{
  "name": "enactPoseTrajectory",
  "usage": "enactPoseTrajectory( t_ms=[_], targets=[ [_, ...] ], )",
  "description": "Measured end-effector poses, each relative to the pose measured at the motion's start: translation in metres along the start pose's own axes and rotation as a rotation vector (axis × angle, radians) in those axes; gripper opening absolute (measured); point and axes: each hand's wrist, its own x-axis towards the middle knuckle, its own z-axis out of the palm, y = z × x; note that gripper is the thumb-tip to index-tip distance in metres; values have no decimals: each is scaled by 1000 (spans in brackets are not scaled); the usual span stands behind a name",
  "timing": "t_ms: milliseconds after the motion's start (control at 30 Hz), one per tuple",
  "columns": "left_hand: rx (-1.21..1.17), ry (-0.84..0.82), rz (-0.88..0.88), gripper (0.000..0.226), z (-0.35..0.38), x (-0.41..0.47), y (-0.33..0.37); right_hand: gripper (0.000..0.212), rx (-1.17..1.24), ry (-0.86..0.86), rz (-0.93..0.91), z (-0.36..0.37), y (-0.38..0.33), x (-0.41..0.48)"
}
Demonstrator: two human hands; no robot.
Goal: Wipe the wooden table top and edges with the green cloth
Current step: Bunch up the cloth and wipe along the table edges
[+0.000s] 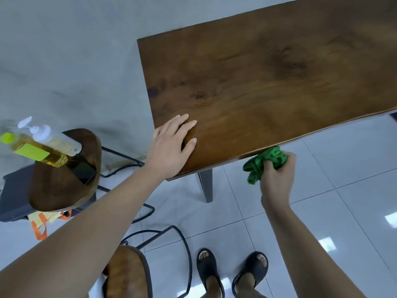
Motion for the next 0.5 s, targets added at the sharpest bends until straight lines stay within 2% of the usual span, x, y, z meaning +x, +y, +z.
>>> enactPoseTrajectory(
  t_ms=[100,200,300,400,500],
  targets=[
    [-3,2,-7,52,1,0,-1,24,13,78,26,3,-6,3],
    [-12,9,0,54,1,-1,-2,25,52,50,22,29,-10,-33],
    [-33,18,8,53,1,-1,-3,31,93,-31,-20,61,-9,-78],
    [-65,15,30,53,1,-3,-7,28,151,-176,22,97,-1,-124],
    [-250,-7,53,56,-8,-7,-15,30,174,-302,52,127,13,-161]
  ],
)
